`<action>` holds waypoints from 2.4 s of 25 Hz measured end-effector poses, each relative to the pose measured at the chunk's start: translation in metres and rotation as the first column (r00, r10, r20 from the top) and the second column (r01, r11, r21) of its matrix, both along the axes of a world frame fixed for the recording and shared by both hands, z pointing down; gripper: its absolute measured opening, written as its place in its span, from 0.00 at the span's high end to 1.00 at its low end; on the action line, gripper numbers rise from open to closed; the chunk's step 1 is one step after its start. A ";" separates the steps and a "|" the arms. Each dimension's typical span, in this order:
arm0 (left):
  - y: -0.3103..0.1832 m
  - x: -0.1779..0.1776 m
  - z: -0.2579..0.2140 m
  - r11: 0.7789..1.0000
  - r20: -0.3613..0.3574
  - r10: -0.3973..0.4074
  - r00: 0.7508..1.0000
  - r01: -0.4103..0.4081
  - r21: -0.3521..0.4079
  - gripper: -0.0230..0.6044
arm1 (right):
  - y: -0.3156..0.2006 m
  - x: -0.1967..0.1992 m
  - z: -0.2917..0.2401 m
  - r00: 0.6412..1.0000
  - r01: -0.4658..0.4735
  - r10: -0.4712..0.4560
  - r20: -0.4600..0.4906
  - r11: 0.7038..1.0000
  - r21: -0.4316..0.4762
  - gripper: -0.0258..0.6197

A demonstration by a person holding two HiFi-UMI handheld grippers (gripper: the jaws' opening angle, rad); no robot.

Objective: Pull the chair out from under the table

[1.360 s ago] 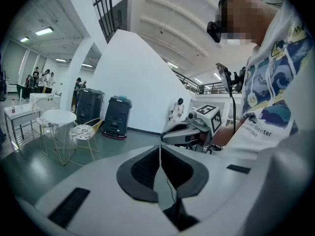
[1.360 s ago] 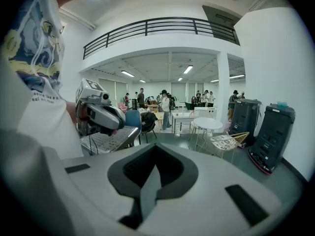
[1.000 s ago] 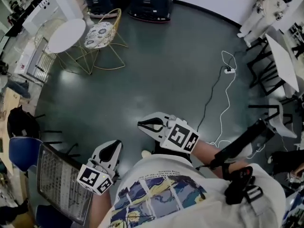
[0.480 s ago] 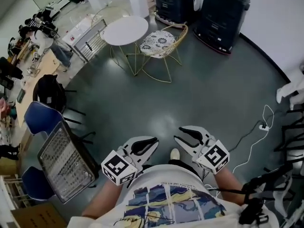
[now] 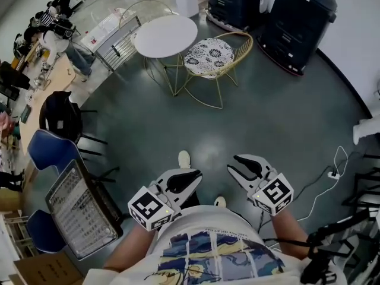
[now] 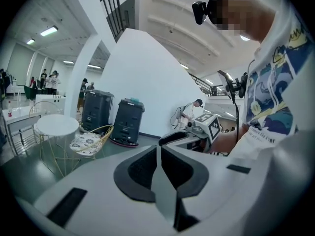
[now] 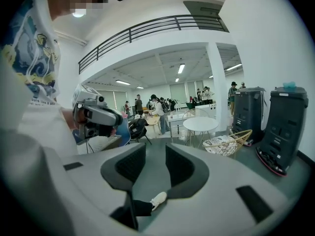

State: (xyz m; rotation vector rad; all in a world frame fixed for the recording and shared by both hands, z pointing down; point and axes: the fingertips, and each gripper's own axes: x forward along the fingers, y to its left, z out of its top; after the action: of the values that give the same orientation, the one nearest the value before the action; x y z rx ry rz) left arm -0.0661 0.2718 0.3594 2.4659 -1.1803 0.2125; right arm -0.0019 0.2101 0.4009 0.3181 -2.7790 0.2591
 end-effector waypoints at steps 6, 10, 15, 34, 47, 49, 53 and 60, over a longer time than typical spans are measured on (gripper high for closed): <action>-0.117 -0.096 0.004 0.999 -0.023 0.049 0.999 -0.048 0.021 0.93 | -0.120 -0.077 0.017 0.991 -0.129 0.127 -0.045 0.991 -0.045 0.76; -0.180 -0.150 -0.012 0.992 -0.013 0.125 0.992 -0.124 0.038 0.93 | -0.193 -0.129 0.021 0.977 -0.199 0.193 -0.093 0.978 -0.057 0.76; -0.249 -0.192 -0.008 0.984 0.026 0.173 0.985 -0.174 0.029 0.93 | -0.296 -0.140 0.049 0.931 -0.351 0.335 -0.143 0.930 -0.110 0.76; -0.507 -0.170 0.017 0.995 0.036 -0.040 0.999 0.043 -0.091 0.93 | -0.695 -0.064 0.272 0.736 -0.670 0.583 -0.346 0.548 -0.501 0.65; -0.559 -0.168 0.022 0.986 0.059 -0.055 0.997 0.064 -0.157 0.93 | -0.718 -0.085 0.317 0.733 -0.654 0.556 -0.392 0.419 -0.629 0.66; -0.563 -0.165 0.021 0.986 0.062 -0.048 0.997 0.058 -0.159 0.93 | -0.718 -0.083 0.317 0.715 -0.671 0.566 -0.410 0.392 -0.630 0.68; -0.566 -0.156 0.020 0.987 0.072 -0.029 0.997 0.040 -0.156 0.93 | -0.717 -0.079 0.320 0.652 -0.717 0.606 -0.455 0.300 -0.629 0.74; -0.565 -0.148 0.019 0.988 0.080 -0.010 0.997 0.023 -0.153 0.93 | -0.717 -0.067 0.320 0.586 -0.742 0.653 -0.481 0.193 -0.642 0.83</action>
State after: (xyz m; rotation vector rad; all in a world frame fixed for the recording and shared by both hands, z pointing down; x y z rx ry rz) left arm -0.2142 -0.2936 0.3782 2.3321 -1.1699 0.3846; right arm -0.0688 -0.5067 0.7206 1.2915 -1.8389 1.6189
